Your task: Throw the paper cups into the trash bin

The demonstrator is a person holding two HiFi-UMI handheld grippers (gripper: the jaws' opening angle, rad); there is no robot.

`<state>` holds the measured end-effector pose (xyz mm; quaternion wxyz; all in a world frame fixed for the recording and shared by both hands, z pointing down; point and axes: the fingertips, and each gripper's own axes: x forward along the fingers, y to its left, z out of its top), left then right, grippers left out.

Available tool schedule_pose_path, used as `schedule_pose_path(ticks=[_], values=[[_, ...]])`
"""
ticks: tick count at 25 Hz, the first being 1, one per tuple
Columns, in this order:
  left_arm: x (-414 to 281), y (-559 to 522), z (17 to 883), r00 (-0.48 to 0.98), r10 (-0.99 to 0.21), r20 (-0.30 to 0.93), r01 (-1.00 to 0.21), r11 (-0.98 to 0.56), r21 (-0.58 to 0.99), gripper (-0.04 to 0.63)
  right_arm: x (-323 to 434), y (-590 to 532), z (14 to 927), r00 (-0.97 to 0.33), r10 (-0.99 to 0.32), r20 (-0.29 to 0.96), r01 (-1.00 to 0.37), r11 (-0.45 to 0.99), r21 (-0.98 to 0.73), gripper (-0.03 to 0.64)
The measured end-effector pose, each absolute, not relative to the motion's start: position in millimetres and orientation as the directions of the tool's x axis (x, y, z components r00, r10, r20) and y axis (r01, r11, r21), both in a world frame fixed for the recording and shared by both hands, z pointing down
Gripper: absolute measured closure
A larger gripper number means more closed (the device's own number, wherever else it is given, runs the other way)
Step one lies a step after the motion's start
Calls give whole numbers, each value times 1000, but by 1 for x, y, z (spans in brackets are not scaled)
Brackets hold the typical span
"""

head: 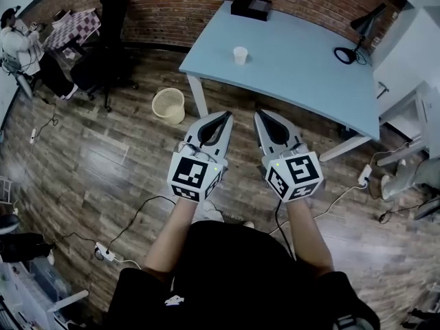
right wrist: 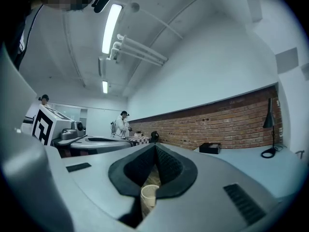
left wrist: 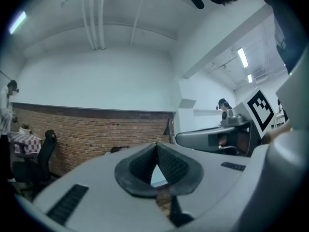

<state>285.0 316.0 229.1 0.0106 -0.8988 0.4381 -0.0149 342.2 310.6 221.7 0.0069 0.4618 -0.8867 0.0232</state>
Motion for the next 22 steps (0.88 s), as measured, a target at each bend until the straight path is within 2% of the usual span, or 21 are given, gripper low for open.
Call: schedule_pose_path(ticks=[22], values=[[214, 257, 236, 685, -729, -16, -728, -685, 21, 588, 272, 252, 228, -496, -865, 72, -868, 497, -3, 614]])
